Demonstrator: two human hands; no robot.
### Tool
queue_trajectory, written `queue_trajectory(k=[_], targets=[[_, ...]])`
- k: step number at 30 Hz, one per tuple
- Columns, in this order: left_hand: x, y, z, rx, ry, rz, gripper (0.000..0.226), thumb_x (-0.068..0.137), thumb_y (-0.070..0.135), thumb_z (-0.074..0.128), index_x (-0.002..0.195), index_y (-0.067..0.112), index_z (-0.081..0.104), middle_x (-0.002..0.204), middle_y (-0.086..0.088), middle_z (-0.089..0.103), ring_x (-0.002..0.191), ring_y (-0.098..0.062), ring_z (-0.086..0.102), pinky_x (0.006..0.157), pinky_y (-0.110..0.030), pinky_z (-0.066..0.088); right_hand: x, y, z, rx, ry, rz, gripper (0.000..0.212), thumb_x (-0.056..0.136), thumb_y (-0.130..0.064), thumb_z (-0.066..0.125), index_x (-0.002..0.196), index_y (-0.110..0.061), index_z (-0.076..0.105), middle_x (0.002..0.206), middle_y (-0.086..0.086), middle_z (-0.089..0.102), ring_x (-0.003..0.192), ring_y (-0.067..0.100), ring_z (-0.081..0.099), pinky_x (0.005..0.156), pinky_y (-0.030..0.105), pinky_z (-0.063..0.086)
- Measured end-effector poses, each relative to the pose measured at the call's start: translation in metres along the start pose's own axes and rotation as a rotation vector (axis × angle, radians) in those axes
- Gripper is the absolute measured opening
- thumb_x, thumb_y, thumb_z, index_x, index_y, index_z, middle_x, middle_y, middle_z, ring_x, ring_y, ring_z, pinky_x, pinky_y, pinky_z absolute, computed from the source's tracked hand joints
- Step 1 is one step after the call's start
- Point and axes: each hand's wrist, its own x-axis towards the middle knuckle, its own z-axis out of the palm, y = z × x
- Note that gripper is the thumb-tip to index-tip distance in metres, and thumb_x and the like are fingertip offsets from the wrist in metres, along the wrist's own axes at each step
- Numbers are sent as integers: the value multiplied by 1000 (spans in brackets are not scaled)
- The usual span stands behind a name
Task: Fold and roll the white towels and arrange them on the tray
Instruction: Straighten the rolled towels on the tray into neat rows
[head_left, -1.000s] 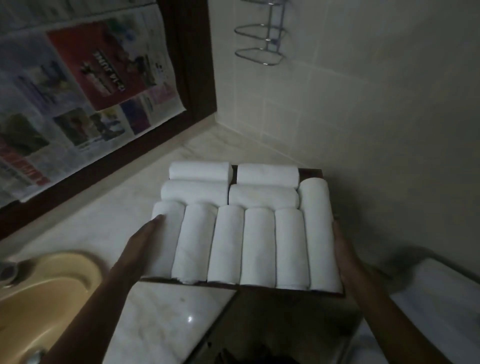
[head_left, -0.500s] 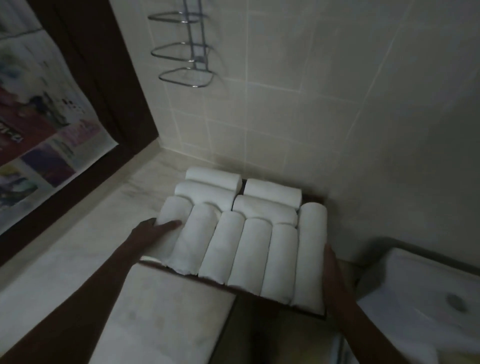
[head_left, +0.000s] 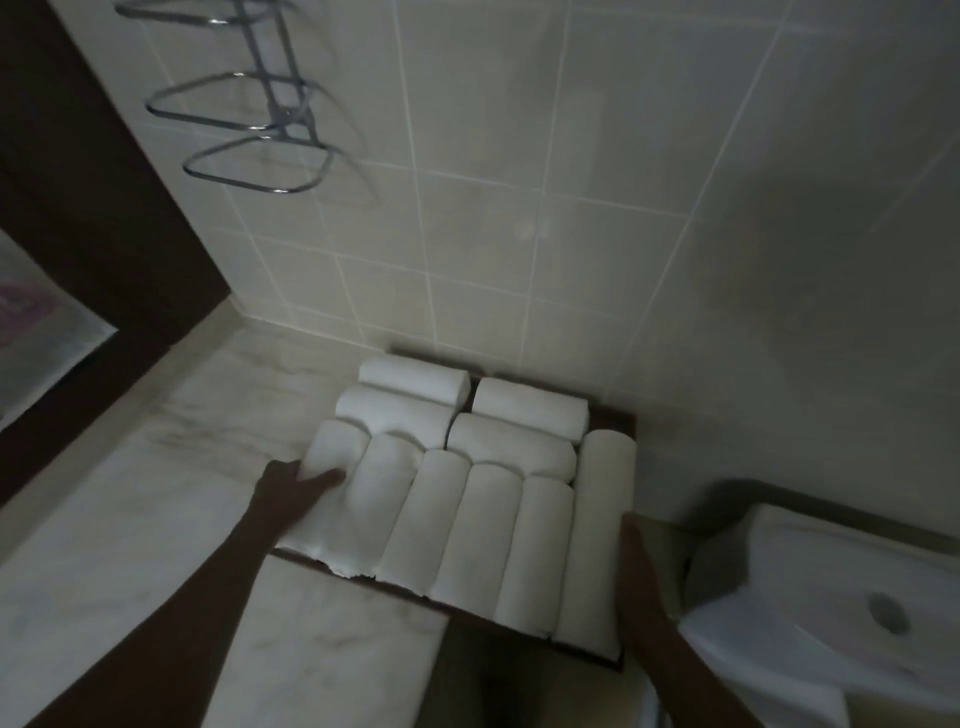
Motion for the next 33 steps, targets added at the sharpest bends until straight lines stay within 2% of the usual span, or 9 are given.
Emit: queue_trajectory(k=[5, 7, 11, 14, 18, 22, 25, 29, 33], targets=[[-20, 2, 9, 79, 95, 13, 102, 59, 83, 68, 135, 15, 63, 119, -15, 69, 109, -36, 65, 96, -50, 53, -3, -18, -4, -153, -21, 0, 58, 104, -52, 42, 147, -13, 50, 134, 7, 56, 122, 27, 53, 112, 44, 39], [-49, 2, 17, 89, 240, 6, 87, 77, 63, 78, 146, 15, 53, 134, -20, 59, 125, -42, 54, 106, -57, 45, -2, -27, -10, -288, 8, -84, 35, 110, -32, 40, 114, -9, 66, 114, 14, 65, 105, 28, 58, 91, 37, 48], [-116, -8, 39, -22, 456, 77, 66, 84, 18, 82, 143, 7, 53, 136, -25, 51, 127, -44, 47, 106, -59, 41, 9, -29, -27, -483, -72, -119, 26, 105, -44, 53, 96, -24, 66, 98, 8, 67, 95, 29, 65, 88, 49, 56], [-155, -18, 62, -197, 459, 69, 66, 83, 7, 82, 141, 5, 51, 133, -23, 49, 115, -38, 56, 101, -53, 49, 23, -21, -37, -496, -168, -105, 69, 80, -79, 60, 121, -23, 64, 113, -1, 65, 105, 23, 63, 99, 51, 53], [-193, -12, 102, -591, 278, -199, 57, 88, 18, 78, 137, 14, 49, 129, -12, 58, 105, -27, 61, 90, -42, 50, 16, -31, -27, -509, -230, -105, 50, 103, -37, 58, 148, -18, 45, 126, 0, 52, 115, 23, 53, 108, 56, 47], [-216, 5, 133, -1082, -79, -419, 28, 103, 4, 52, 130, 3, 54, 117, -22, 65, 107, -40, 61, 96, -49, 46, 8, -31, -29, -540, -233, -133, 58, 94, -41, 71, 145, -22, 49, 134, -1, 60, 117, 22, 60, 103, 55, 52], [-223, 19, 138, -1044, -245, -401, 17, 103, 8, 52, 105, 1, 67, 113, -23, 66, 111, -41, 61, 102, -50, 46, -2, -28, -24, -544, -252, -158, 56, 94, -32, 74, 144, -20, 53, 133, 3, 64, 113, 21, 63, 98, 49, 56], [-213, 13, 139, -1023, -239, -306, 42, 92, 26, 75, 126, 4, 62, 121, -15, 66, 118, -34, 61, 104, -44, 53, -10, -32, 5, -575, -338, -169, 53, 95, -27, 73, 143, -17, 53, 125, -3, 62, 109, 17, 61, 82, 26, 52], [-200, 3, 131, -1141, -137, -272, 33, 105, 5, 52, 136, -5, 56, 129, -22, 61, 118, -37, 57, 101, -45, 47, -12, -29, 45, -673, -379, -187, 70, 87, -50, 76, 144, -17, 54, 133, 2, 64, 113, 20, 64, 94, 40, 56]])
